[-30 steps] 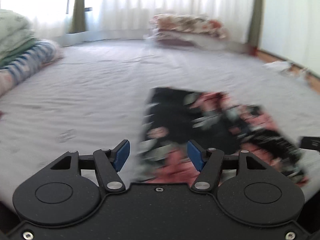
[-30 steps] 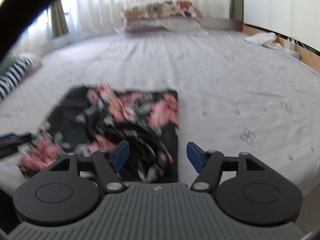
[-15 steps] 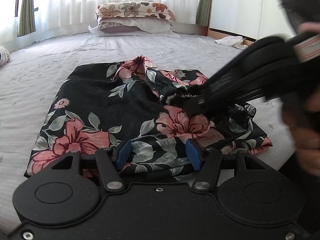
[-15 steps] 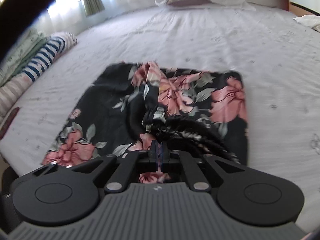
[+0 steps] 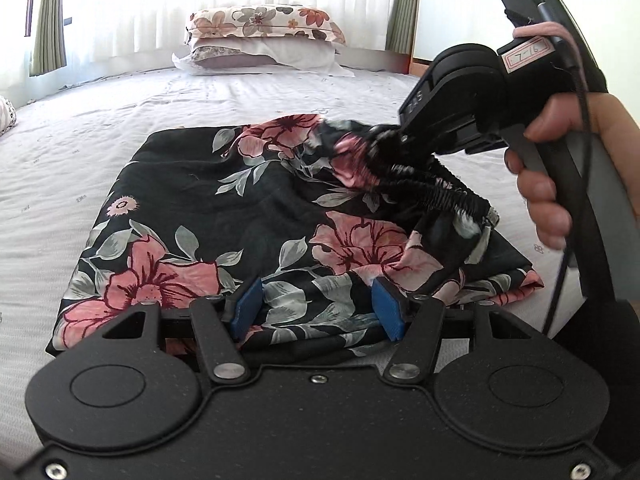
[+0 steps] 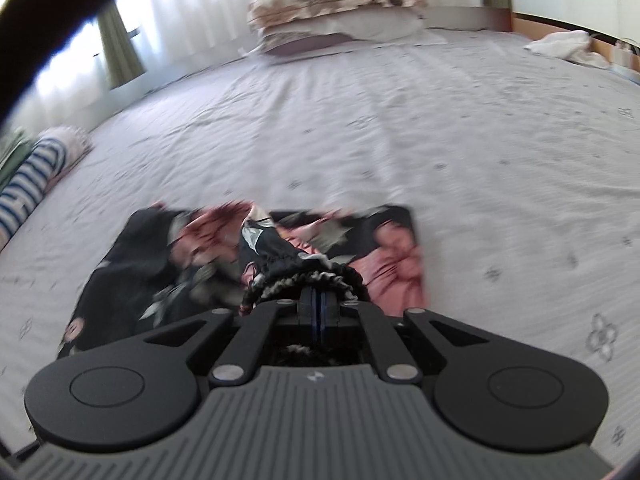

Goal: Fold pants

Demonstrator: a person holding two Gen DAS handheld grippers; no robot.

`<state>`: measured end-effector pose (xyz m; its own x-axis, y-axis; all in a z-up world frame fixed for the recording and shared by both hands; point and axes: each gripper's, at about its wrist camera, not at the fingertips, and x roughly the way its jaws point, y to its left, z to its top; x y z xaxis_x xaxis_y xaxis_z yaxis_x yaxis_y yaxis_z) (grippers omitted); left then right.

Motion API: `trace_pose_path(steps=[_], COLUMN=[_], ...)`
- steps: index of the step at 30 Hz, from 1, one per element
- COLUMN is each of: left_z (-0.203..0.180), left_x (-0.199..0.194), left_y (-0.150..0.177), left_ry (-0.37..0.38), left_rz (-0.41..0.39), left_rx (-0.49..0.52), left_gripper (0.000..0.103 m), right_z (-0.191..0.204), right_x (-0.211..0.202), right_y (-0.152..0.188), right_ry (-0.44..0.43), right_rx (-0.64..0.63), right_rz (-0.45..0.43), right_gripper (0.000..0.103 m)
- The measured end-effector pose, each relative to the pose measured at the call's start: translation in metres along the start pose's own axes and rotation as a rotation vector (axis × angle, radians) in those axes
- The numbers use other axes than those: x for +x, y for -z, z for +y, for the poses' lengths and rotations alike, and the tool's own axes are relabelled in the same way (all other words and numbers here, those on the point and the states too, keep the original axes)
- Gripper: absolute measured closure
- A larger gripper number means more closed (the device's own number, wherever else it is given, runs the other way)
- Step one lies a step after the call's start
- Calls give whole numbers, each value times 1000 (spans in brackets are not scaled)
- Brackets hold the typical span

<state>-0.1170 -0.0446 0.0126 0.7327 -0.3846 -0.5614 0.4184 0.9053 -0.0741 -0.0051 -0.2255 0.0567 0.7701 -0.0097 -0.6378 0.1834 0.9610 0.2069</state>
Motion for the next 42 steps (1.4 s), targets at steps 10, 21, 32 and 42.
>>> trace_pose_path(steps=[10, 21, 32, 42], left_z=[1, -13, -60, -5], left_x=[-1, -1, 19, -9], left_y=[-3, -27, -9, -31], left_ry=[7, 162, 224, 237], left_rz=[12, -92, 30, 26], left_rx=[1, -85, 119, -2], left_gripper=[43, 34, 33, 33], right_z=[-54, -32, -13, -35], right_x=[0, -20, 20, 10], right_y=[-21, -32, -16, 7], right_ry=[-7, -304, -85, 114], right_rx=[135, 30, -120, -159], right_rz=[-37, -21, 47, -3], right_gripper=[53, 38, 38, 35])
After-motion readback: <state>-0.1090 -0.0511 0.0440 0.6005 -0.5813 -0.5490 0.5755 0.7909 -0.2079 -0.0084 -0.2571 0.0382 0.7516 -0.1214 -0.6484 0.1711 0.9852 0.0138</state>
